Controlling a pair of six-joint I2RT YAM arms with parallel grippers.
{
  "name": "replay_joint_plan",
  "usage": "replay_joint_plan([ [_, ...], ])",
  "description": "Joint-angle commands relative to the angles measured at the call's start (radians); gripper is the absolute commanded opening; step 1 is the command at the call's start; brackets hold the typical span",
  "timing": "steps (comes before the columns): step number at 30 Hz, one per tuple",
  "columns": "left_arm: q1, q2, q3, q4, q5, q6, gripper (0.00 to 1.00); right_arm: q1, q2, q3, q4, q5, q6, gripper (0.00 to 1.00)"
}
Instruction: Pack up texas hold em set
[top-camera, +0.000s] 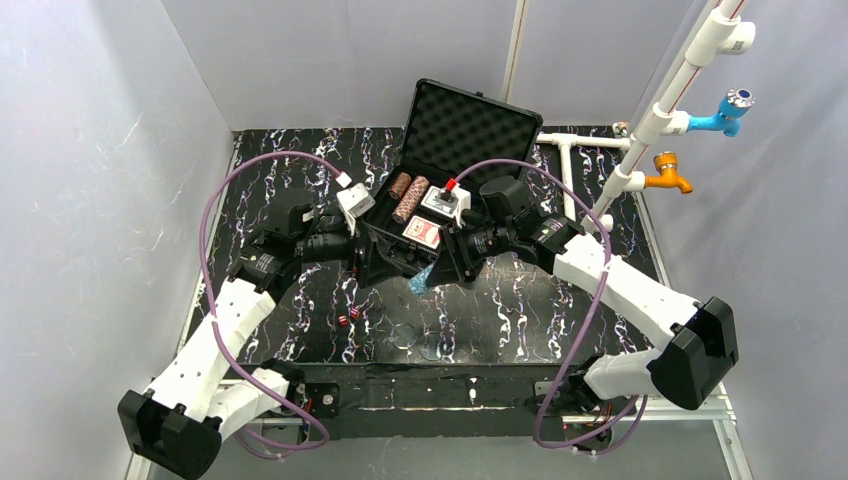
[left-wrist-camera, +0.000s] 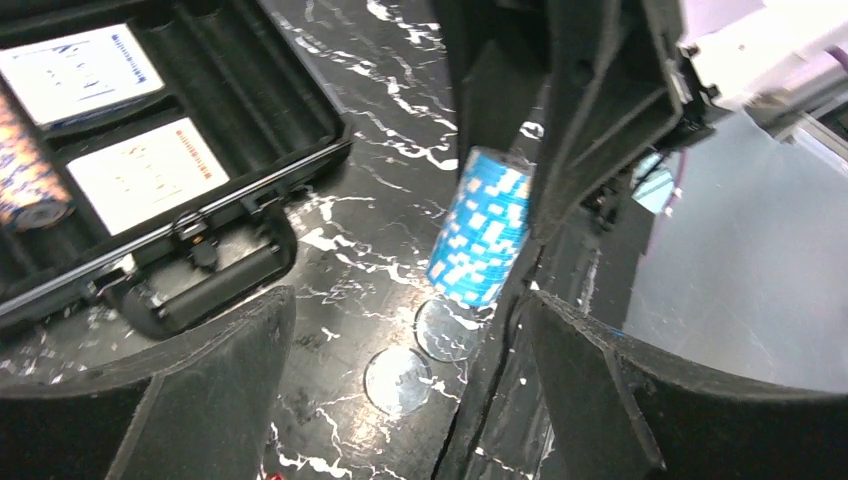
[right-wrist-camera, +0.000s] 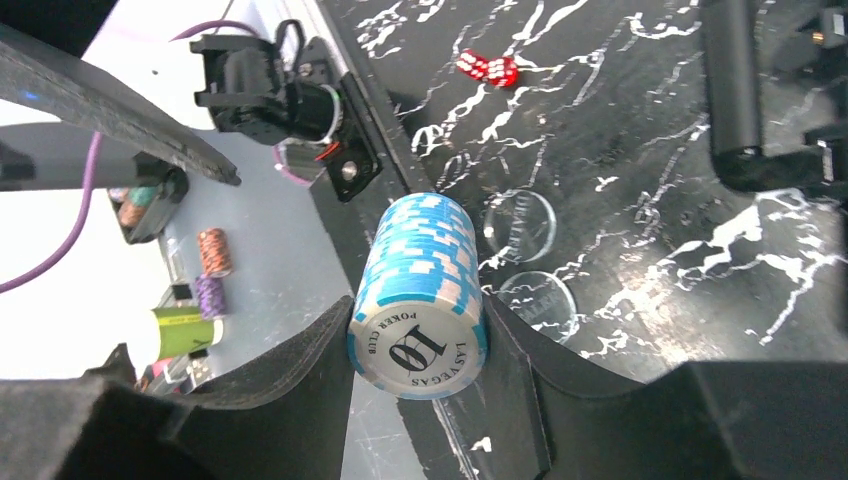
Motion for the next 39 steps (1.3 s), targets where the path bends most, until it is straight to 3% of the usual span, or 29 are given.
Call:
replay_joint_plan([
  [1, -0.013, 0.005, 0.016, 0.000, 0.177, 0.059, 0.82, -0.003, 0.004, 0.053, 0.111, -0.169, 0.003, 0.01],
  [13, -0.021, 0.006, -0.050, 0.046, 0.275, 0.022, 0.73, -0.003, 0.069, 0.052, 0.147, -0.237, 0.035, 0.01],
  [17, -0.035, -0.001, -0.063, 0.046, 0.279, 0.015, 0.64, -0.003, 0.089, 0.057, 0.153, -0.244, 0.064, 0.01],
  [22, -0.063, -0.001, -0.078, 0.031, 0.197, 0.034, 0.65, -0.003, 0.107, 0.063, 0.162, -0.265, 0.094, 0.01],
  [30, -0.091, 0.015, -0.068, -0.015, 0.119, 0.071, 0.76, -0.003, 0.113, 0.067, 0.176, -0.279, 0.129, 0.01],
  [39, -0.127, 0.040, -0.066, -0.044, 0.085, 0.090, 0.77, -0.002, 0.145, 0.080, 0.163, -0.286, 0.145, 0.01],
])
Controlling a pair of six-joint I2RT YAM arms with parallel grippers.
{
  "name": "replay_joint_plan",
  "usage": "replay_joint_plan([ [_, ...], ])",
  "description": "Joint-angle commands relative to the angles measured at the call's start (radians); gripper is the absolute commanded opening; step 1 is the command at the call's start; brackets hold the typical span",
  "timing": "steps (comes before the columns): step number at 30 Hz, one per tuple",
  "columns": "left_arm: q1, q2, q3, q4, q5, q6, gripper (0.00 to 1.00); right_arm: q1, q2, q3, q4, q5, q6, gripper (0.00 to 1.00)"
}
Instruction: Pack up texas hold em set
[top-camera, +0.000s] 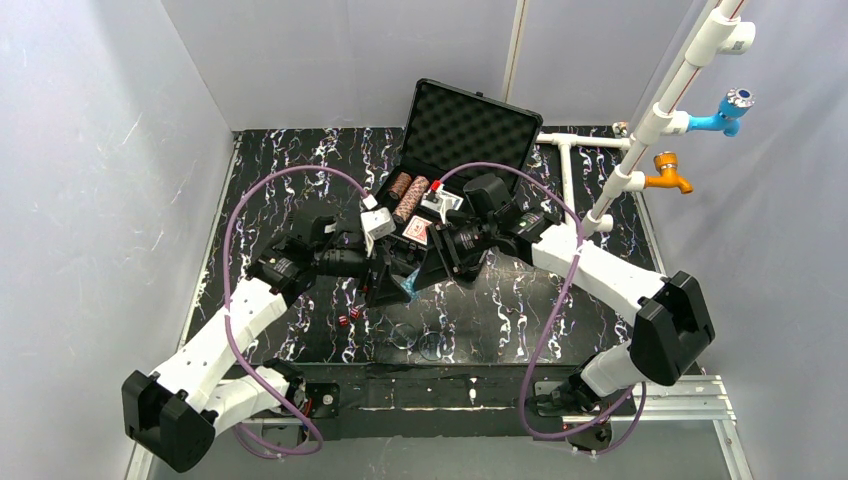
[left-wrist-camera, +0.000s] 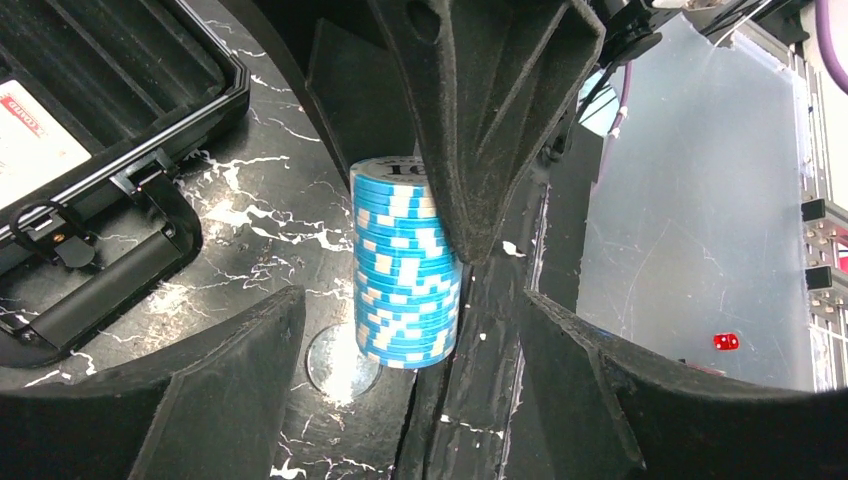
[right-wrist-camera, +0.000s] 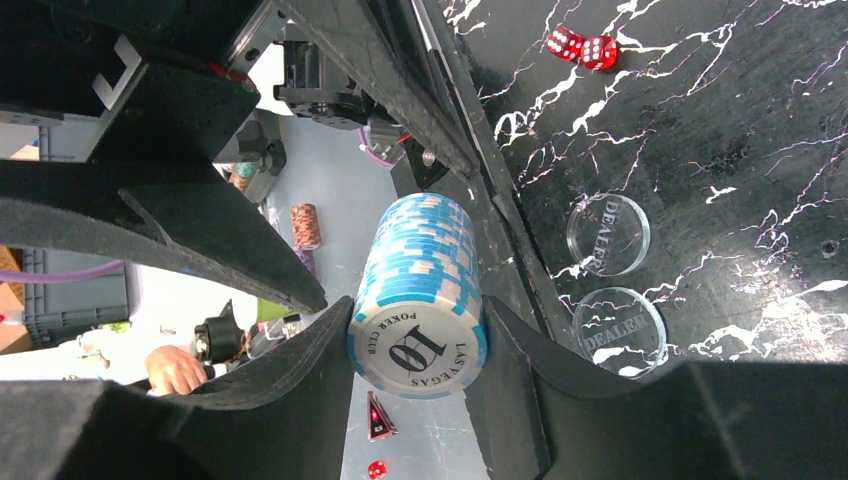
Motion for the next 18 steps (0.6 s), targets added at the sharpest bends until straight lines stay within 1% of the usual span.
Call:
replay_joint_plan([
  [1, -0.020, 0.010, 0.005, -0.036, -0.019, 0.029, 0.77, -0.001, 0.010, 0.067, 0.051, -0.055, 0.024, 0.01],
  [7, -0.041, 0.007, 0.000, -0.046, -0.050, 0.038, 0.73, -0.001, 0.027, 0.077, 0.032, -0.041, 0.026, 0.01],
  [14, -0.071, 0.014, -0.003, -0.067, -0.128, 0.061, 0.71, -0.001, 0.052, 0.082, 0.029, -0.058, 0.045, 0.01],
  [18, -0.079, 0.011, -0.002, -0.068, -0.150, 0.068, 0.67, -0.002, 0.062, 0.083, 0.023, -0.056, 0.045, 0.01],
])
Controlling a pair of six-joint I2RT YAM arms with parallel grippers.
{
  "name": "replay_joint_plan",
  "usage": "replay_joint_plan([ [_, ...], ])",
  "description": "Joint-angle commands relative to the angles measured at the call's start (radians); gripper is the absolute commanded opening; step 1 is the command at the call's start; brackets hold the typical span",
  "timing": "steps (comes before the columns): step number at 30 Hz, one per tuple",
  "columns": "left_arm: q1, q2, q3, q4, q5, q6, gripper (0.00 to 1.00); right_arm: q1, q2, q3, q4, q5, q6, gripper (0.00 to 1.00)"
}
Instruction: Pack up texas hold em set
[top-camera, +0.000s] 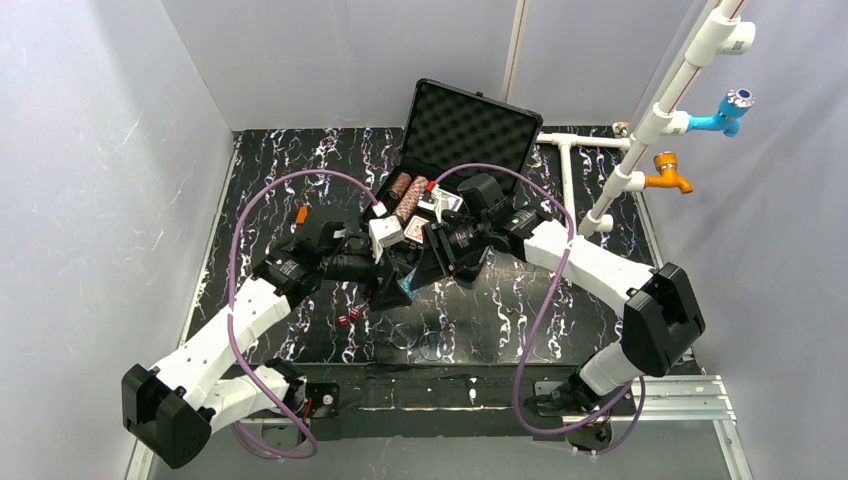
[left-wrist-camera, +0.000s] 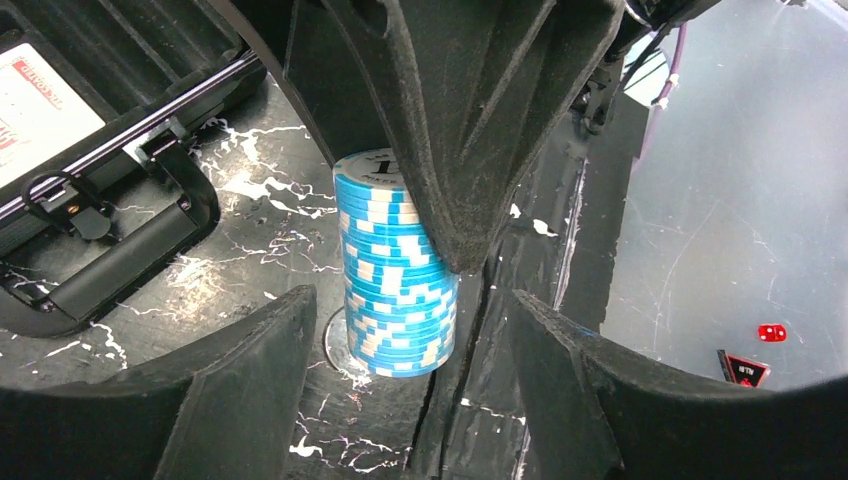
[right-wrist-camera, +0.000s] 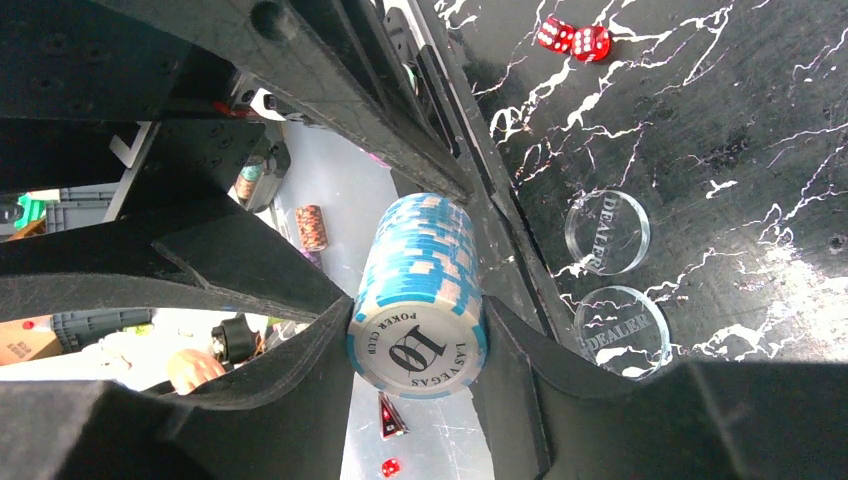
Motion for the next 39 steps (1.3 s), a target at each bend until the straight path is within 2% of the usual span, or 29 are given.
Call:
replay_joint_plan([
  [1, -0.013, -0.004, -0.003, -0.025, -0.038, 0.027, 0.67, -0.001, 0.009, 0.060, 0.026, -0.050, 0.021, 0.01],
  [8, -0.022, 0.002, -0.003, -0.025, -0.096, 0.034, 0.65, -0.001, 0.015, 0.057, 0.020, -0.046, 0.021, 0.01],
  [23, -0.072, 0.018, -0.009, -0.020, -0.181, 0.049, 0.70, -0.001, 0.020, 0.062, 0.019, -0.050, 0.023, 0.01],
  [32, -0.084, 0.015, -0.010, -0.016, -0.206, 0.052, 0.65, -0.001, 0.023, 0.057, 0.029, -0.056, 0.034, 0.01],
  [39, -0.090, 0.024, -0.010, -0.016, -0.218, 0.052, 0.72, -0.001, 0.019, 0.060, 0.034, -0.061, 0.041, 0.01],
])
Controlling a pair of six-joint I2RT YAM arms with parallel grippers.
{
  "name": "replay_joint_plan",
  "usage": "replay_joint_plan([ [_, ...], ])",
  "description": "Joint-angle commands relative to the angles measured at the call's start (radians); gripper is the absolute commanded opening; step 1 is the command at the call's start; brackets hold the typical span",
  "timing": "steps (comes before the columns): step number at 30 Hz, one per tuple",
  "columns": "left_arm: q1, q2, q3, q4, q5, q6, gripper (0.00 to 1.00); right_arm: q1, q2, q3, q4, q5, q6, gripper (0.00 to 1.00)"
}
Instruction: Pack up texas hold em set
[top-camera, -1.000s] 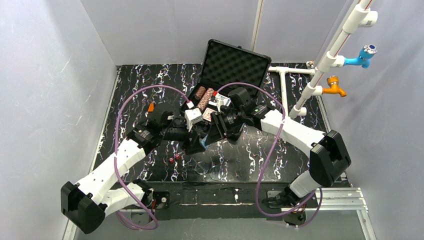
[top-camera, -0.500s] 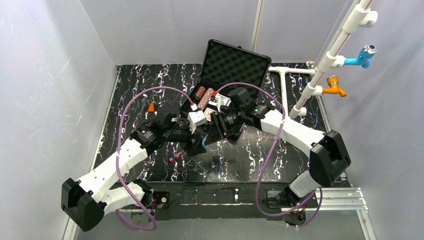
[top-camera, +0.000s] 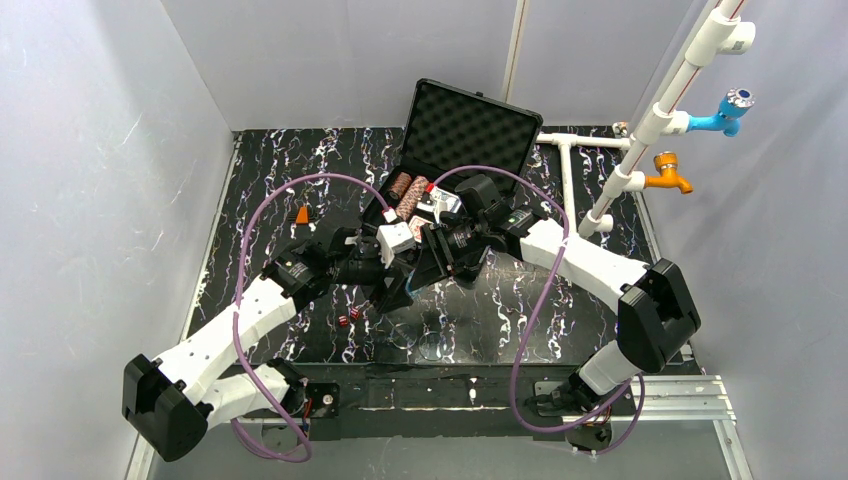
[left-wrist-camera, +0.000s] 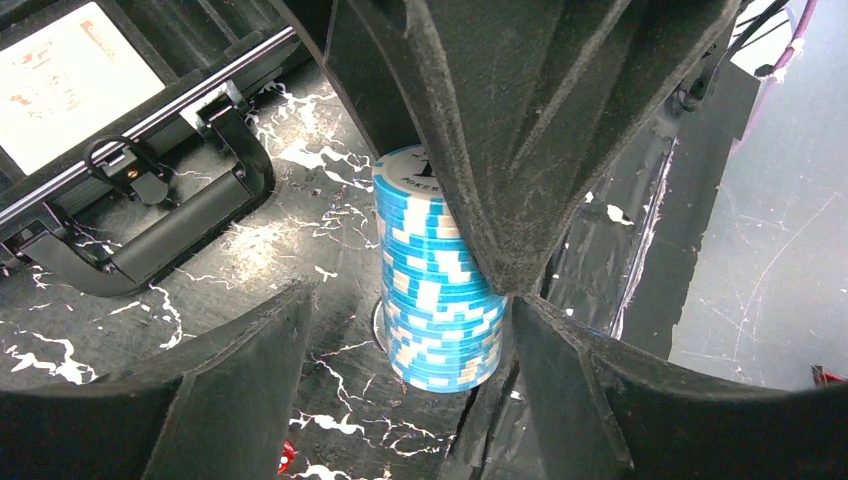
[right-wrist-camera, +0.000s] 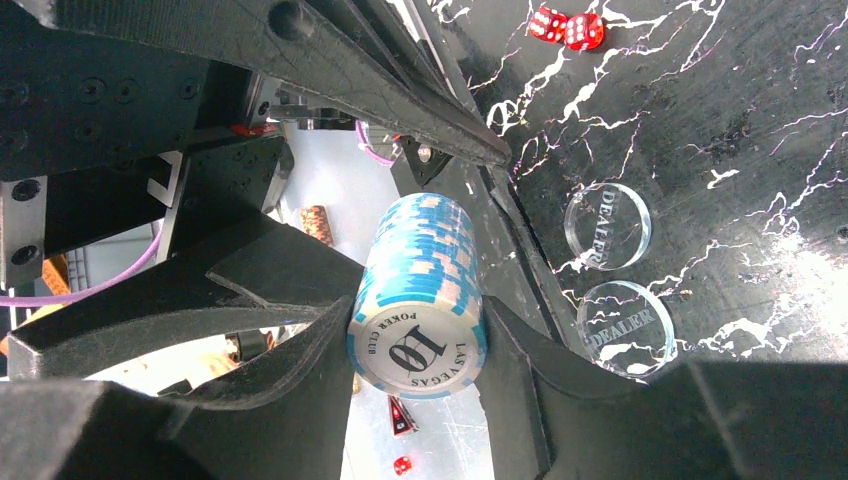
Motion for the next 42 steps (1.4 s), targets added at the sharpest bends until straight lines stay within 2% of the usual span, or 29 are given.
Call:
replay_joint_plan([
  [1, -0.008, 0.005, -0.005, -0.009, -0.007, 0.009, 0.73, -0.001, -0.014, 0.059, 0.039, -0.062, 0.020, 0.01],
  [8, -0.012, 0.009, -0.003, -0.009, -0.007, 0.007, 0.73, -0.002, -0.014, 0.055, 0.043, -0.061, 0.020, 0.01],
  [17, -0.016, 0.010, -0.001, -0.009, 0.017, 0.006, 0.62, 0.000, -0.014, 0.054, 0.057, -0.068, 0.031, 0.01],
  [20, -0.016, 0.011, 0.000, -0.009, 0.019, 0.008, 0.53, 0.001, -0.016, 0.051, 0.062, -0.070, 0.035, 0.01],
  [25, -0.016, 0.018, 0.004, -0.008, 0.027, 0.005, 0.25, 0.000, -0.016, 0.047, 0.073, -0.079, 0.036, 0.03],
  [27, -0.016, 0.020, 0.007, -0.010, 0.025, 0.003, 0.10, 0.001, -0.017, 0.046, 0.076, -0.081, 0.039, 0.11],
  [29, -0.015, 0.019, 0.009, -0.011, 0.022, 0.001, 0.00, 0.001, -0.018, 0.047, 0.078, -0.079, 0.038, 0.20],
  [33, -0.015, 0.014, 0.008, -0.012, 0.014, 0.001, 0.00, 0.001, -0.028, 0.051, 0.078, -0.071, 0.037, 0.42],
  [37, -0.016, 0.005, 0.008, -0.012, 0.013, 0.002, 0.00, 0.000, -0.042, 0.049, 0.079, -0.051, 0.028, 0.70],
  [42, -0.016, -0.015, 0.008, -0.014, 0.018, 0.000, 0.00, 0.001, -0.066, 0.046, 0.076, -0.011, 0.018, 0.93],
])
